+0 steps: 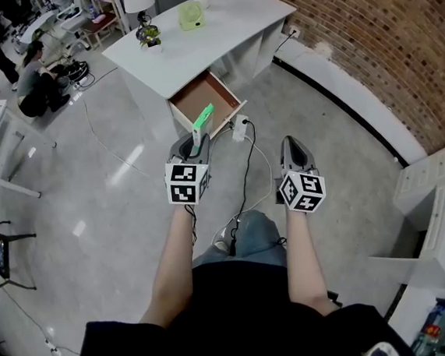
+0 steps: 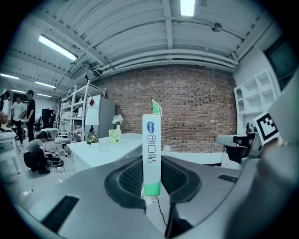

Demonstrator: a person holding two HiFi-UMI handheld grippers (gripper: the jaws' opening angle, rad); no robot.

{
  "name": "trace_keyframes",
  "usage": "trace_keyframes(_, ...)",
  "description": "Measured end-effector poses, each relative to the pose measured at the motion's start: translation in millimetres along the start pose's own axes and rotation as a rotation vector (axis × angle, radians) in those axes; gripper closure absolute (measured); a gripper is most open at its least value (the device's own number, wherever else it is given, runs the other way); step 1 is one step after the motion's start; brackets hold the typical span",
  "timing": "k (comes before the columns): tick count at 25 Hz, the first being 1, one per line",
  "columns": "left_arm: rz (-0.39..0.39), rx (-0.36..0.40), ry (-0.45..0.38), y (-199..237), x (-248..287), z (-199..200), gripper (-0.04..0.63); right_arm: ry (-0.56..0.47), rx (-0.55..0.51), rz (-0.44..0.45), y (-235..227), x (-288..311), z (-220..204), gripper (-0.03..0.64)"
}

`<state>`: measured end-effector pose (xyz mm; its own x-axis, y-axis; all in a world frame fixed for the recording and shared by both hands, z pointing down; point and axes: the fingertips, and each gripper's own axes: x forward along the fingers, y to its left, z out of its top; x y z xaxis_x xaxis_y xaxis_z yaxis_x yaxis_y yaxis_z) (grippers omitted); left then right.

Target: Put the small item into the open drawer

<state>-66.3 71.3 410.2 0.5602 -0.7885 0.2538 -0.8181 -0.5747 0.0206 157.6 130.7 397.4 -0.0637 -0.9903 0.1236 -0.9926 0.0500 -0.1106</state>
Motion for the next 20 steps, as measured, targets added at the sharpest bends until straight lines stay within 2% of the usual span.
trace_keyframes(11, 0.01, -0.018, -0.003, 13, 51, 5, 0.506, 0.022, -0.023, 0.019, -19, 50, 0, 0.614)
trace_keyframes(20, 0.119, -0.073, 0.031, 35, 151, -1, 0.506, 0.069, -0.031, 0.144, -61, 171, -6, 0.614)
